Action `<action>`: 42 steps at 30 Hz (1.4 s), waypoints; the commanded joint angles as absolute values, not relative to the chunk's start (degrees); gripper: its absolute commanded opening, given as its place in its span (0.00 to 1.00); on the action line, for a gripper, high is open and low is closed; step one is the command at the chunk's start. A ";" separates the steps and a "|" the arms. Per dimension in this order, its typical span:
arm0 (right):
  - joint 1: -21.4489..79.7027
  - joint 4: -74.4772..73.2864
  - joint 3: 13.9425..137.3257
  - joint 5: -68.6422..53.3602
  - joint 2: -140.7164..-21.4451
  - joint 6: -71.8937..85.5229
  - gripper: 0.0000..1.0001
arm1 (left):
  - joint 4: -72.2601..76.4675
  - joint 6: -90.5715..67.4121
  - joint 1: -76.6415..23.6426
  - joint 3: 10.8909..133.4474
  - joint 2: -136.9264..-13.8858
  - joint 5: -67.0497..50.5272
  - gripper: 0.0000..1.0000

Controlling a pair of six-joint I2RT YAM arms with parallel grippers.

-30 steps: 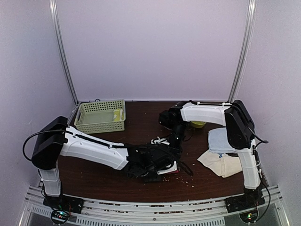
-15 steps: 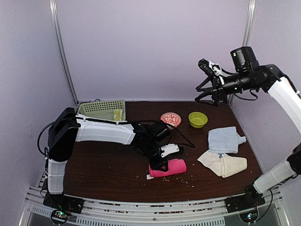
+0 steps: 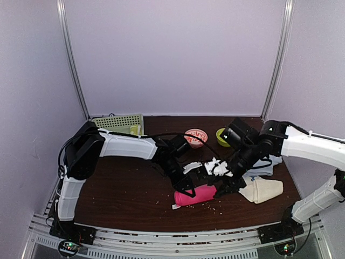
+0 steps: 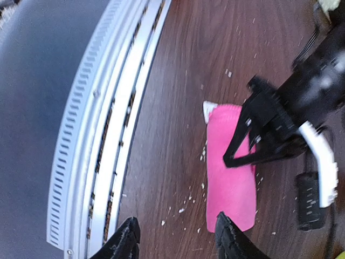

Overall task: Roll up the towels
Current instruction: Roll the towel at the center of the board.

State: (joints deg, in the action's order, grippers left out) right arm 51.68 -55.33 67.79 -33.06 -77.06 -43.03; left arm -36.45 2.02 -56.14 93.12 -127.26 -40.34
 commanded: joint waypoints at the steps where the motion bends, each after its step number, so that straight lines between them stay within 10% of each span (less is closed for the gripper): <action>1: 53.95 -44.83 58.91 -13.86 -73.96 -41.57 0.49 | -44.01 1.43 -56.75 90.82 -133.43 -38.78 0.09; 20: 55.16 -24.01 48.96 -11.89 -89.11 -46.34 0.67 | -45.44 2.63 -55.72 90.59 -133.96 -38.06 0.09; 30: 54.91 -30.33 52.28 -14.88 -97.90 -47.79 0.28 | -42.70 2.35 -54.29 86.13 -129.99 -37.33 0.23; 42: 52.82 -47.57 66.82 -22.03 -109.77 -47.63 0.21 | -27.11 -4.38 -49.66 65.76 -105.87 -20.54 0.48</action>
